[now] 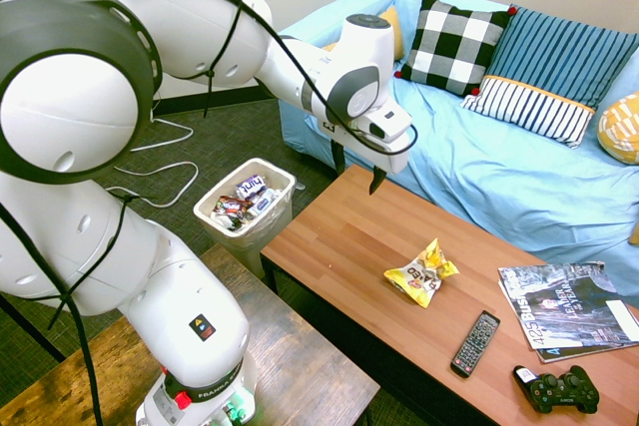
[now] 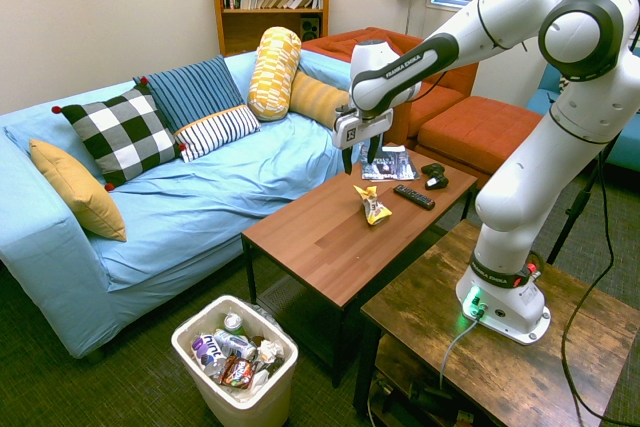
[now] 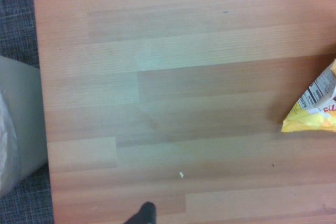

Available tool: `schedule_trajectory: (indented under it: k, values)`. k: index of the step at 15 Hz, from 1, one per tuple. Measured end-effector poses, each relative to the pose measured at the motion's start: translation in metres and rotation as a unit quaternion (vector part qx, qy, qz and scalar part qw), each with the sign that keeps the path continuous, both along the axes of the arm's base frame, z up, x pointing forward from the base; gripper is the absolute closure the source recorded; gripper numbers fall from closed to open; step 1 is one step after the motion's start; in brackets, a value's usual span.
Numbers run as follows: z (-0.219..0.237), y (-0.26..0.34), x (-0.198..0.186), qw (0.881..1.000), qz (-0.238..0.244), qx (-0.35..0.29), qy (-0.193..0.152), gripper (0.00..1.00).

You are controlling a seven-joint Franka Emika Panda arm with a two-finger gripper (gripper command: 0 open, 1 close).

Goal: Throw the chip bag in the trash bin

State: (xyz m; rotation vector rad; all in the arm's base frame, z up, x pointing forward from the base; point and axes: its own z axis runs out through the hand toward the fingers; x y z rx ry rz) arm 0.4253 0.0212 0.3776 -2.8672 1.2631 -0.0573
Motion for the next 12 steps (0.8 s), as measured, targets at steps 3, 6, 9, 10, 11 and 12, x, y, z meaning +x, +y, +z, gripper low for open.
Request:
schedule_trajectory:
  k: [3, 6, 9, 10, 11, 12]
  values:
    - [0.001, -0.011, 0.005, 1.0, -0.008, 0.001, 0.0, 0.0]
    - [0.003, -0.079, 0.023, 0.999, -0.036, -0.006, -0.009, 0.0]
    - [-0.033, -0.132, 0.042, 0.998, -0.062, -0.017, -0.007, 0.0]
    - [-0.051, -0.14, 0.049, 0.998, -0.066, -0.017, -0.002, 0.0]
    - [-0.068, -0.145, 0.057, 0.997, -0.069, -0.017, 0.002, 0.0]
    - [-0.087, -0.15, 0.064, 0.997, -0.072, -0.018, 0.008, 0.0]
